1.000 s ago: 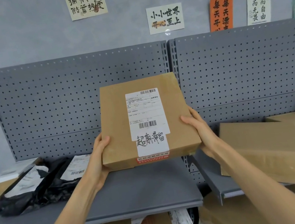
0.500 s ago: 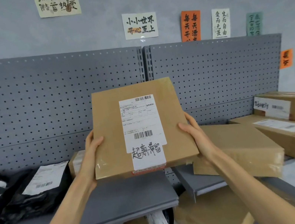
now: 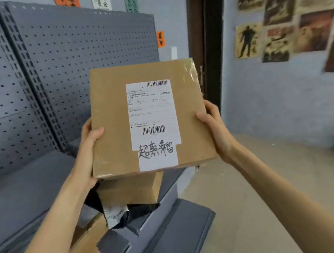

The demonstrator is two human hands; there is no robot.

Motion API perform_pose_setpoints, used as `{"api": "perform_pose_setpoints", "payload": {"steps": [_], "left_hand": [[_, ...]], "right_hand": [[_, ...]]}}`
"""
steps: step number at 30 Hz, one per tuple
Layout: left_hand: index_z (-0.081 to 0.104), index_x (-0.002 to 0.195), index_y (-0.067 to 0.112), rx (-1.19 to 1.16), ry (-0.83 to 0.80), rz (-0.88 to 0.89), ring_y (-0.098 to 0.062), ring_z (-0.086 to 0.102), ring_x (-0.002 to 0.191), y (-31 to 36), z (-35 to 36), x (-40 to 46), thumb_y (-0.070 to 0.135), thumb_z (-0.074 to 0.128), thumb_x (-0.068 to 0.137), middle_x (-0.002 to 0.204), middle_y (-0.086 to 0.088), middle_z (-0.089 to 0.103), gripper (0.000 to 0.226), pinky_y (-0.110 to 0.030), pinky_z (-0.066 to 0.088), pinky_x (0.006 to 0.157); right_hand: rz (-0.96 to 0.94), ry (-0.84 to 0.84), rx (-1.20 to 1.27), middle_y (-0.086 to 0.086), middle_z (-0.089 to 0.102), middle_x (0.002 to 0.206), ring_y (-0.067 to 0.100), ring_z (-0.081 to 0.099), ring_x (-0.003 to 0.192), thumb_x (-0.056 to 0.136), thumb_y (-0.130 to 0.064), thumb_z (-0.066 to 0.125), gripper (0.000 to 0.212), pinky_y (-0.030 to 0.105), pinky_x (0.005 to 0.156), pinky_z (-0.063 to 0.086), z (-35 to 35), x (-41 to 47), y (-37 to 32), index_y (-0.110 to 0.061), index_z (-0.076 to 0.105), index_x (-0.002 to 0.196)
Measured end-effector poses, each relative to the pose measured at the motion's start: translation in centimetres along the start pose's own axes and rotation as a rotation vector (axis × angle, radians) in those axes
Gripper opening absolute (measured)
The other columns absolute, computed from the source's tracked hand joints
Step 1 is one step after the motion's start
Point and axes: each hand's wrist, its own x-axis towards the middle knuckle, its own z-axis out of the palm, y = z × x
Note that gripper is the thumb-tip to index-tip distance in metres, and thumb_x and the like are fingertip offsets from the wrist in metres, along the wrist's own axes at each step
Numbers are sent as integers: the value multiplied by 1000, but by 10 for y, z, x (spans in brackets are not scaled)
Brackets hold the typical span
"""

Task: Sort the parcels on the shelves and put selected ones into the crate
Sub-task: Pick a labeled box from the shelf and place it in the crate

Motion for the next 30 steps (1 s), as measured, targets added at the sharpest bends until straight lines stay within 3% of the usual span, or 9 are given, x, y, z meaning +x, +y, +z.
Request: {"api": "perform_pose_setpoints", "payload": {"steps": [2,6,10,15,17,20,24,30], "left_hand": [[43,129,35,-12,-90,-52,-15,62,89,-19,45,-7,33,46,97,109,0,62,32,-35,49,70],[45,137,24,-28,-306,-187,-15,65,82,-51,150,-34,32,48,96,107,-3,66,42,-31,50,62],[42,137,26,-44,-573,-215,-15,64,88,-85,267,-91,24,45,98,108,0,64,39,-34,52,74],[48,133,27,-45,-921,-299,-11,69,84,-128,413,-195,23,49,95,111,-1,68,38,-26,58,63],[46,135,21,-43,-1022,-332,-13,67,89,-146,469,-245,19,45,97,118,-3,66,38,-27,59,67],[41,140,22,-19,-1190,-403,-13,66,94,-179,547,-322,23,46,97,123,-1,64,44,-29,58,72],[40,140,25,36,-1365,-499,-17,66,99,-223,629,-421,33,55,81,128,-3,62,61,-34,55,76],[41,138,28,187,-1554,-571,-15,63,100,-269,717,-548,34,55,75,129,-1,60,65,-34,51,79]], "right_hand": [[-3,124,-53,-14,59,116,8,66,102,83,-47,56,65,35,88,55,-44,-40,-6,-33,32,142],[13,388,-72,-14,63,114,10,66,103,85,-45,57,61,36,88,55,-137,-128,-22,-36,34,141],[14,661,-79,-8,67,114,14,68,103,86,-39,59,57,37,88,56,-223,-231,-38,-33,37,139],[40,993,-114,-7,69,107,13,69,95,81,-39,59,60,37,85,57,-320,-378,-59,-33,38,137],[55,1110,-111,0,66,114,16,68,95,80,-40,58,60,36,83,57,-355,-438,-66,-34,37,136],[92,1262,-108,8,62,124,26,66,104,80,-43,59,63,46,90,56,-405,-527,-71,-35,34,137],[169,1429,-106,10,59,127,32,64,110,76,-52,63,69,54,92,53,-457,-634,-70,-40,33,138],[260,1673,-61,6,58,120,23,64,101,78,-44,57,66,33,77,56,-503,-755,-62,-33,32,139]]}}
